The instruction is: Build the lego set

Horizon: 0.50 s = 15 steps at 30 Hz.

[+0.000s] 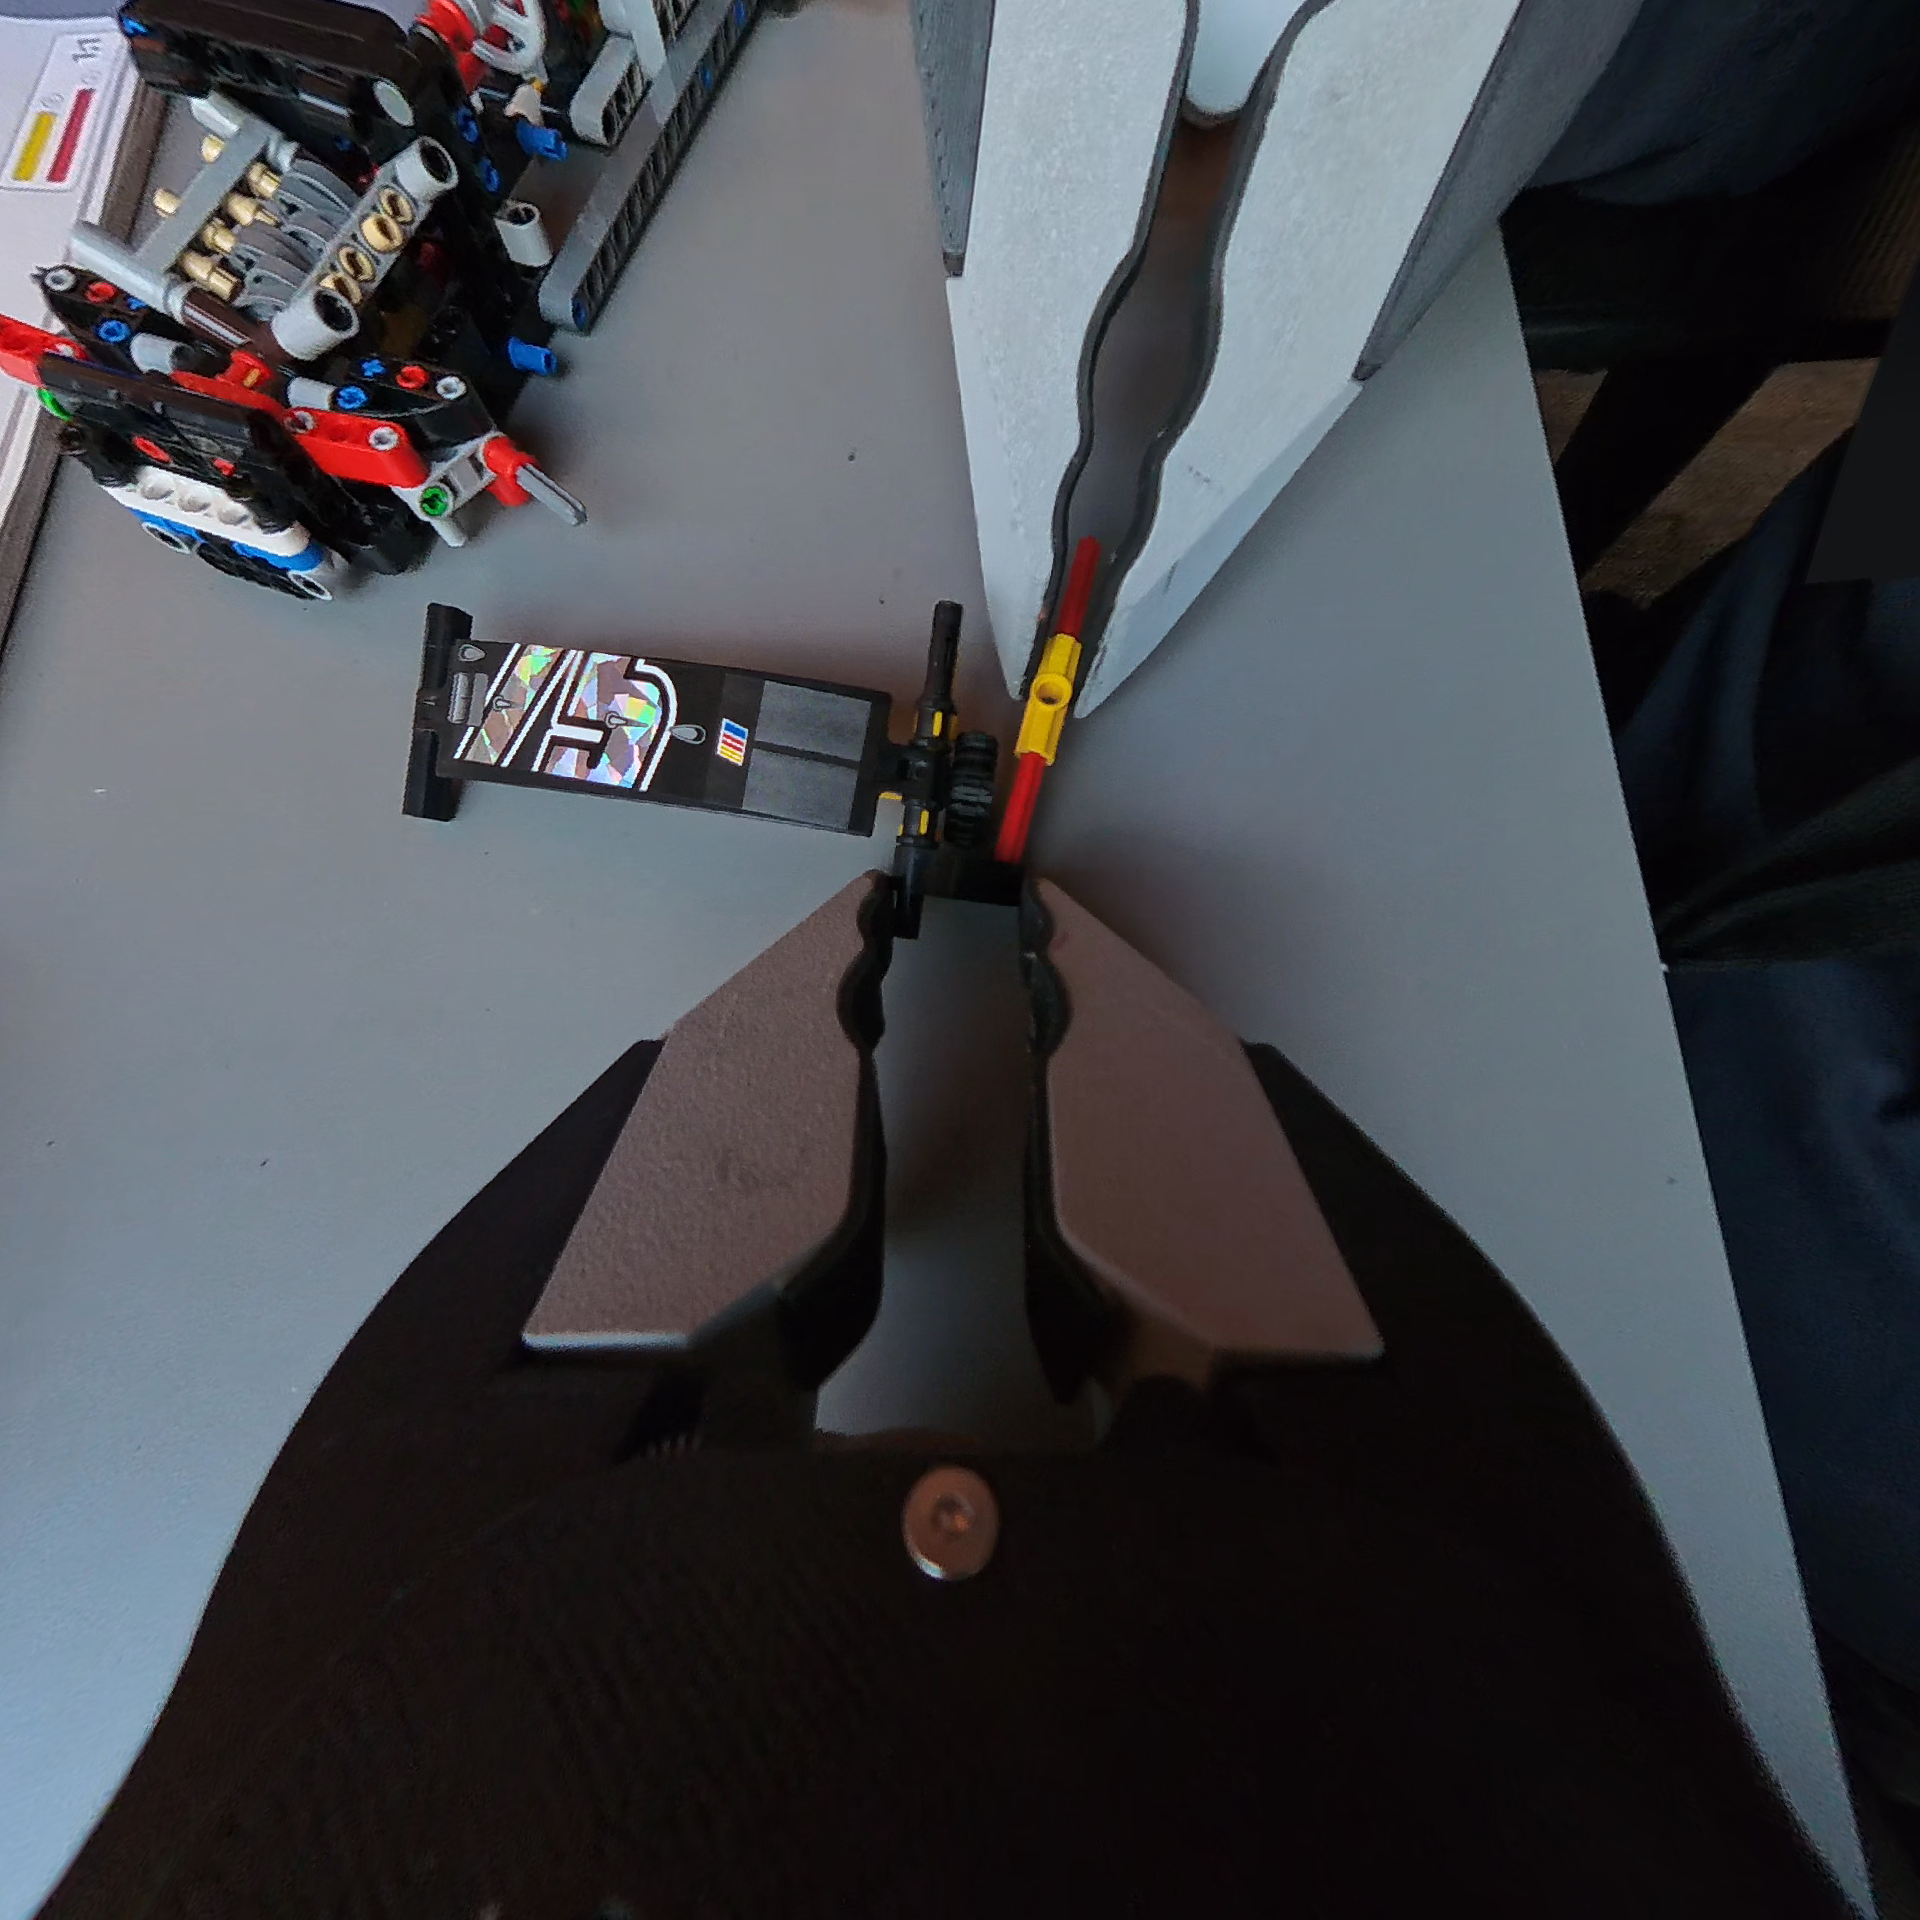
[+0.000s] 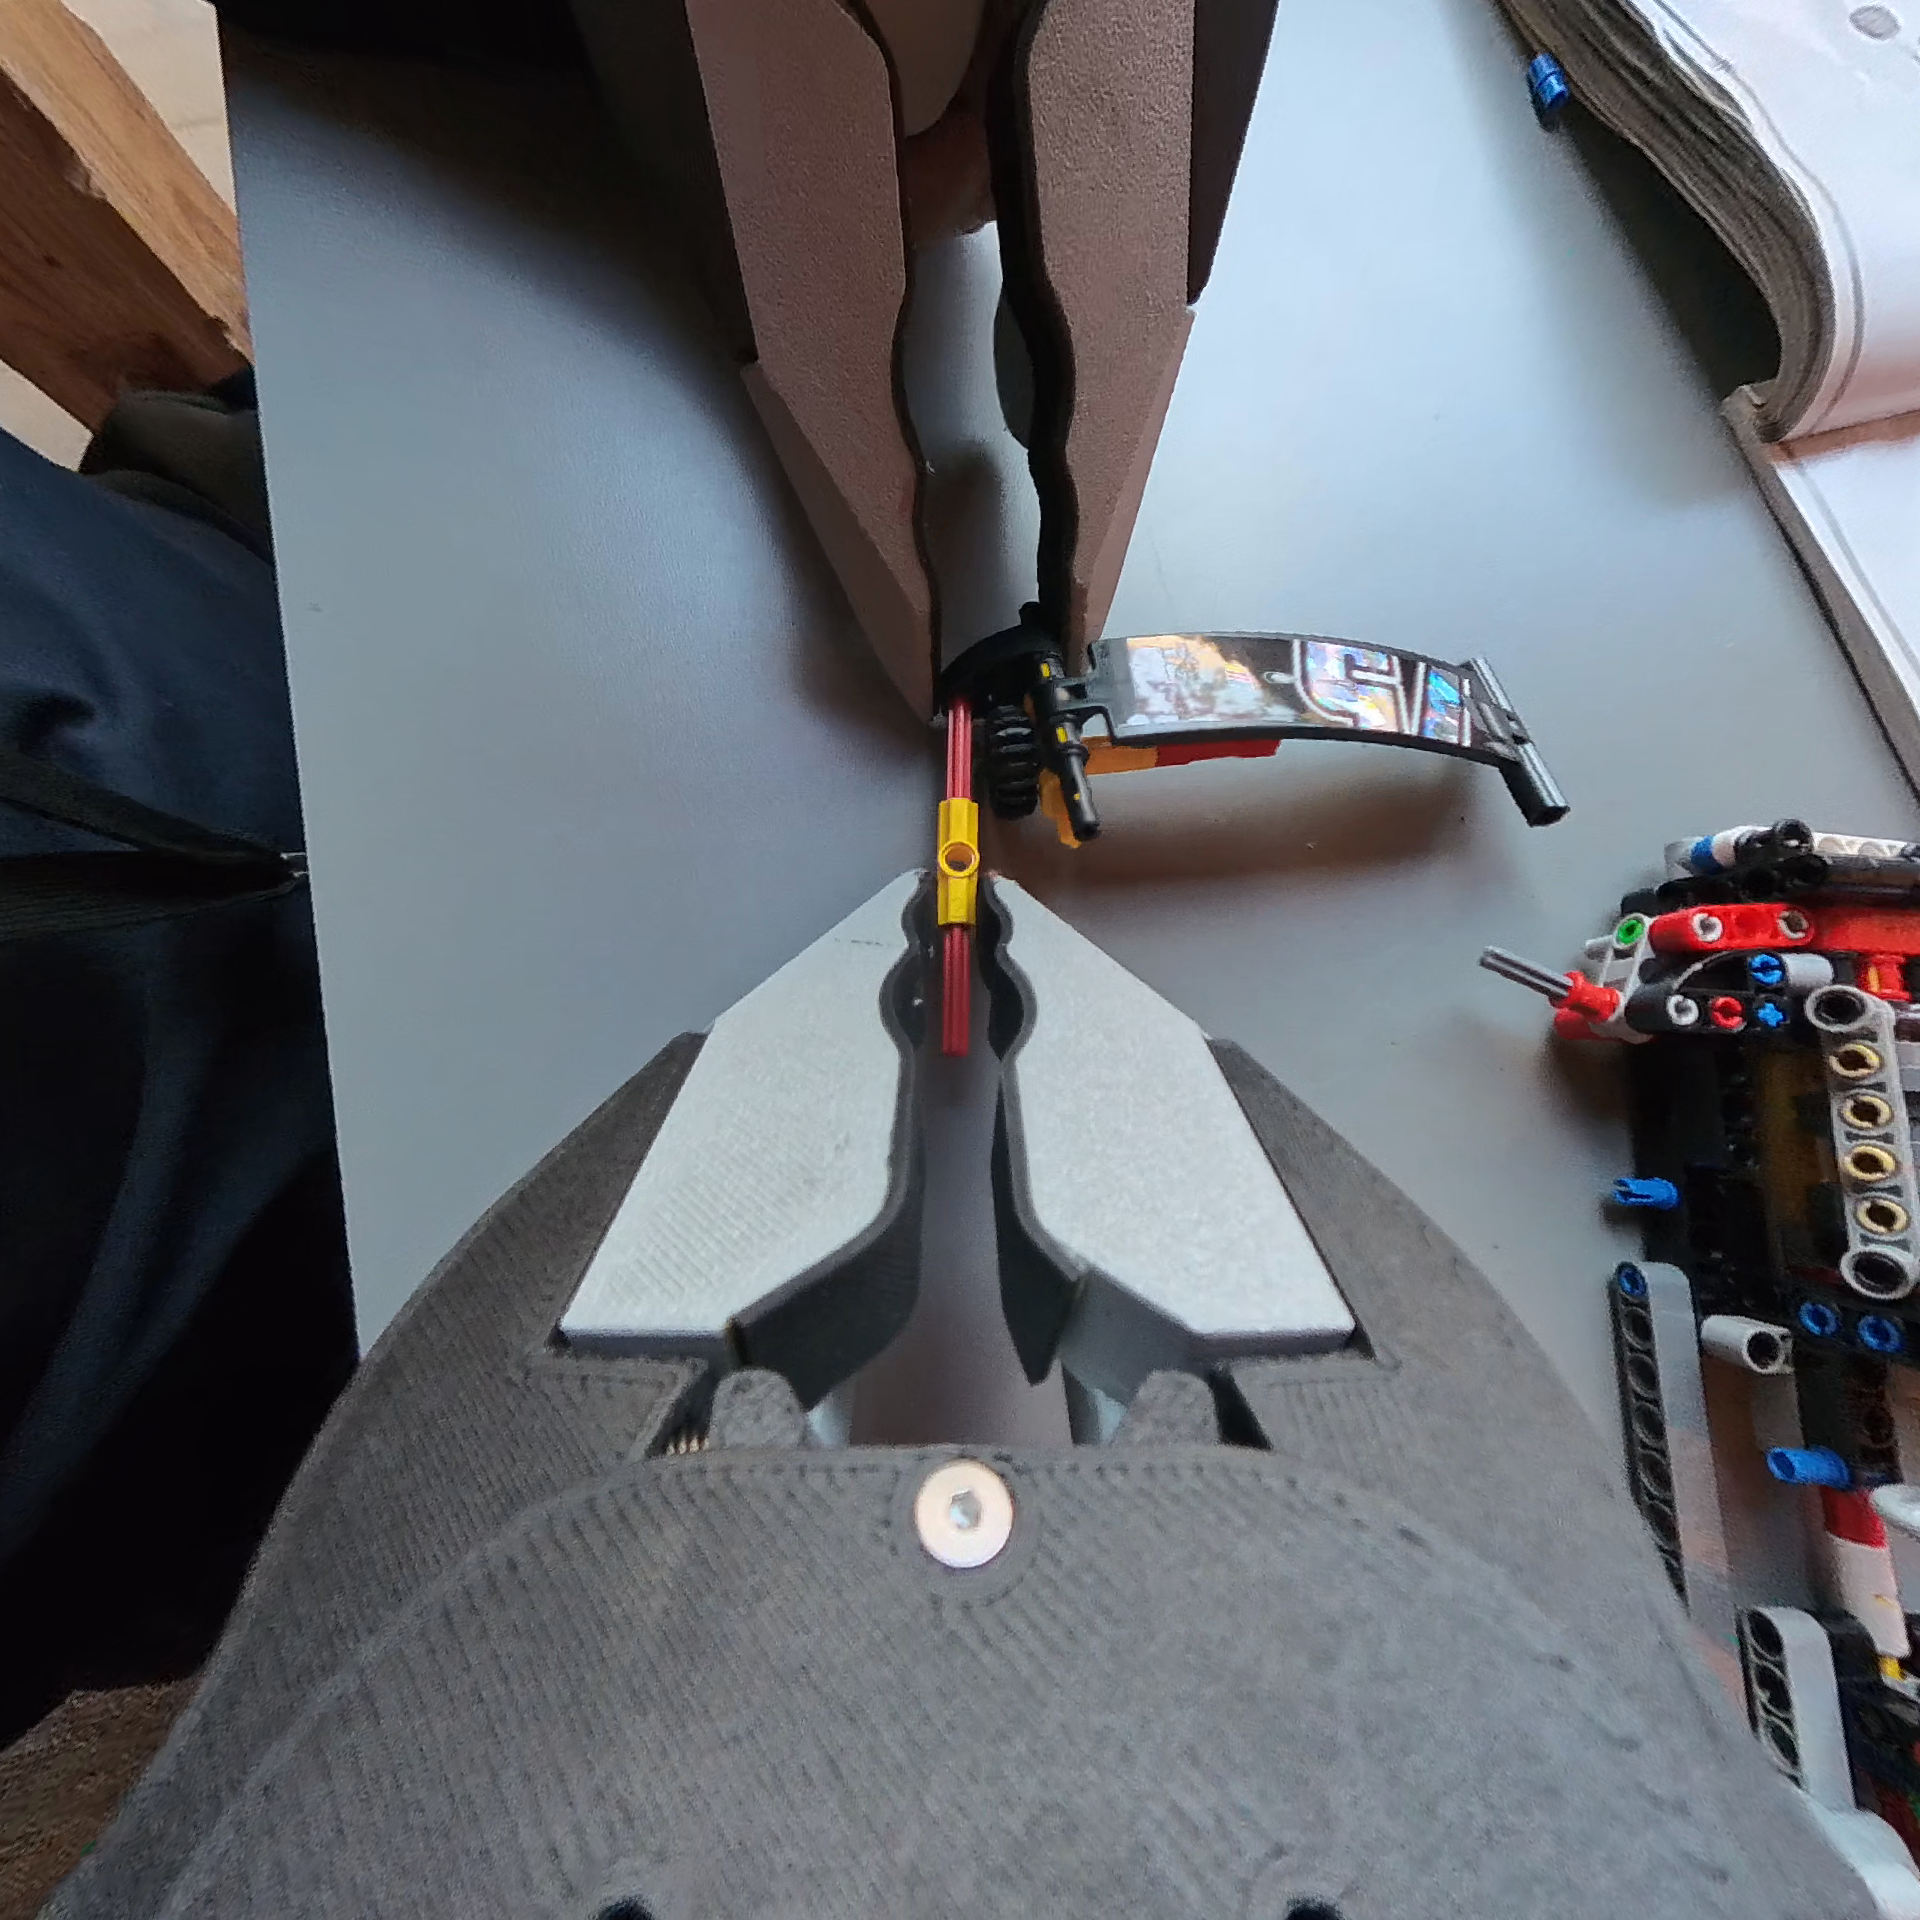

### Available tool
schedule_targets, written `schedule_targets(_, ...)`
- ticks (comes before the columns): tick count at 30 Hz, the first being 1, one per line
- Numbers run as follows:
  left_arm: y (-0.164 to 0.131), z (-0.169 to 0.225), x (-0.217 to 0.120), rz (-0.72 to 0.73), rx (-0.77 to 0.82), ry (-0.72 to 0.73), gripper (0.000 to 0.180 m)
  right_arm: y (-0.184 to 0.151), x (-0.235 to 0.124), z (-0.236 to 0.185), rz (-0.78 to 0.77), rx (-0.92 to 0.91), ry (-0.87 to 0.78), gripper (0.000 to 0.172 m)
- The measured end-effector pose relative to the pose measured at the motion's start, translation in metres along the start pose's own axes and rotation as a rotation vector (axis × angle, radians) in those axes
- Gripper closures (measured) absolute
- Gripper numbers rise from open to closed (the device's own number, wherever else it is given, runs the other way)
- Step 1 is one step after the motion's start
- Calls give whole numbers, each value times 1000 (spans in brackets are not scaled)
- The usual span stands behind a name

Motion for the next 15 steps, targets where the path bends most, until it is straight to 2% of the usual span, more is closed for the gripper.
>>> schedule_targets(3,2,-2,-1,19,-31,17,159,1,-1,2,4,25,0,167)
schedule_targets(7,0,3,1,-14,15,19,159,-3,2,2,-9,20,17,167)
schedule_targets(12,-2,6,-2,-22,19,-10,159,0,2,-4,6,-241,-32,166)
schedule_targets(15,0,6,-3,-58,-3,20,159,0,5,-6,-21,-270,-63,167)
Point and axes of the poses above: each gripper's, where its closed fingertips meet, x out along the fingers, y out of its top, z = x × y across the jaws, the point moved 5 cm from there along -x, back along the fingers, and after that the axes turned 15 degrees about z, right-handed, at the moved point
